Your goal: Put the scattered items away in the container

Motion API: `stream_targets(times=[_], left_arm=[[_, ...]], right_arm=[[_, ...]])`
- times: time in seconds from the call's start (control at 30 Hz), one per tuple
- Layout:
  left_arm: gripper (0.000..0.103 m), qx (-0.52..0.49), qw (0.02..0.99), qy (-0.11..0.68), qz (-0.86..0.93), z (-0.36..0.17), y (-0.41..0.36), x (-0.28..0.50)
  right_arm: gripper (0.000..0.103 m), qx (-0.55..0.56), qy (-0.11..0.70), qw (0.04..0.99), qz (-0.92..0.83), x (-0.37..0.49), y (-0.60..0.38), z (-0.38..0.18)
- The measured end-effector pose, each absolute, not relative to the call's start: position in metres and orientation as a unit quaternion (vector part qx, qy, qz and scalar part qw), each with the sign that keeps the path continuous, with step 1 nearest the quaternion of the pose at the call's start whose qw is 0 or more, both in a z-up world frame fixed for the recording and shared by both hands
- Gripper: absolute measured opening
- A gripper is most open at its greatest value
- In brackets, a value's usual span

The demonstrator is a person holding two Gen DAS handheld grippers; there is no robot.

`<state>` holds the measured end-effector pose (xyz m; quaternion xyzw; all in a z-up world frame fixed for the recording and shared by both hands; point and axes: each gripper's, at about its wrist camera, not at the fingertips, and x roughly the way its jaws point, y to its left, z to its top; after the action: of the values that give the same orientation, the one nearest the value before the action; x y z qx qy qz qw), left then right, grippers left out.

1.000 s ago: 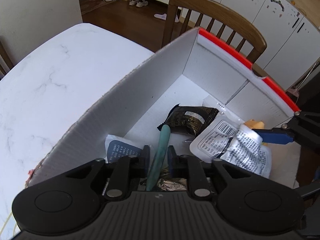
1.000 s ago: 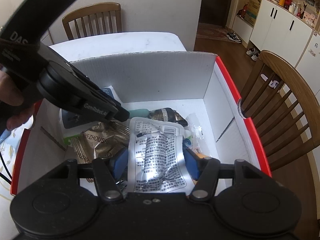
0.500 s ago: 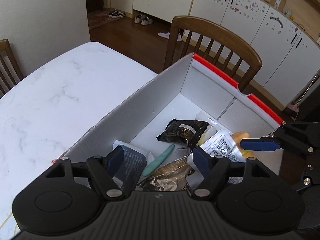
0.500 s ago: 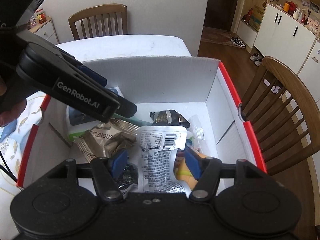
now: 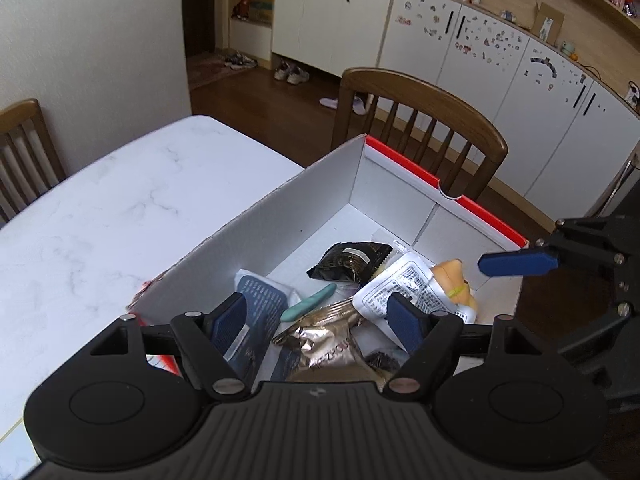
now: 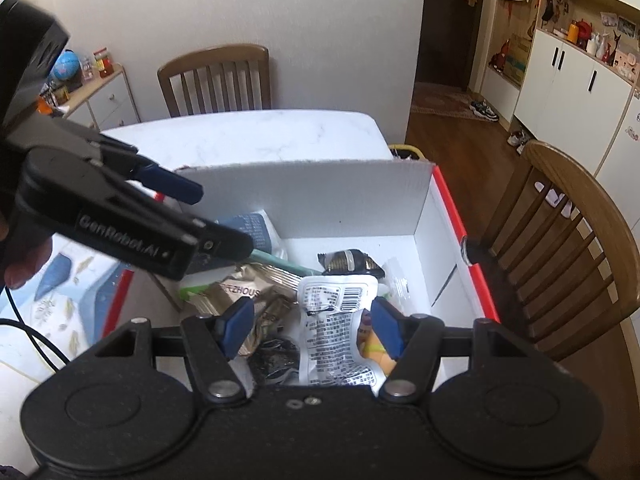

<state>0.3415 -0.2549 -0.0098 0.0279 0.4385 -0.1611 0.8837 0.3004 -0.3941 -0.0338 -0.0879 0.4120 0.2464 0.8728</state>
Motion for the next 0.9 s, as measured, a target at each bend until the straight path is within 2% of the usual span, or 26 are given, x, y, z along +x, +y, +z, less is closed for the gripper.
stream_targets(times=[0.27,0.33,0.5,0.63,0.77,0.83,0.87,0.9], left_arm=[[0.079,0.023,0.896,0.412,-0.166,0.009,-0.251,0.303],[0.079,0.03,0.901,0.403,-0.157,0.013,-0.251,0.294],[0.082,0.026,0.907,0.394,-0.146,0.019,-0.247,0.273],[0.085,0.014,0.909,0.392,-0.139,0.023,-0.24,0.26],[0.087,0.005,0.911,0.391,-0.129,0.024,-0.234,0.25],[0.093,0.004,0.913,0.389,-0.122,0.024,-0.232,0.245],[0.101,0.004,0.914,0.387,-0.122,0.025,-0.231,0.243],[0.103,0.004,0.915,0.385,-0.12,0.025,-0.23,0.24]], right_arm=[[0.065,-0.073,0.393,0.88,0.255,0.283,-0.399,-0.019],[0.074,-0.073,0.387,0.884,0.254,0.279,-0.399,-0.016],[0.075,-0.065,0.376,0.889,0.253,0.27,-0.402,-0.011],[0.082,-0.062,0.363,0.893,0.257,0.261,-0.404,-0.006],[0.083,-0.059,0.355,0.895,0.263,0.251,-0.406,-0.002],[0.084,-0.057,0.351,0.896,0.266,0.247,-0.406,-0.001],[0.085,-0.056,0.349,0.897,0.267,0.244,-0.406,-0.001],[0.087,-0.053,0.347,0.897,0.268,0.242,-0.407,0.0]])
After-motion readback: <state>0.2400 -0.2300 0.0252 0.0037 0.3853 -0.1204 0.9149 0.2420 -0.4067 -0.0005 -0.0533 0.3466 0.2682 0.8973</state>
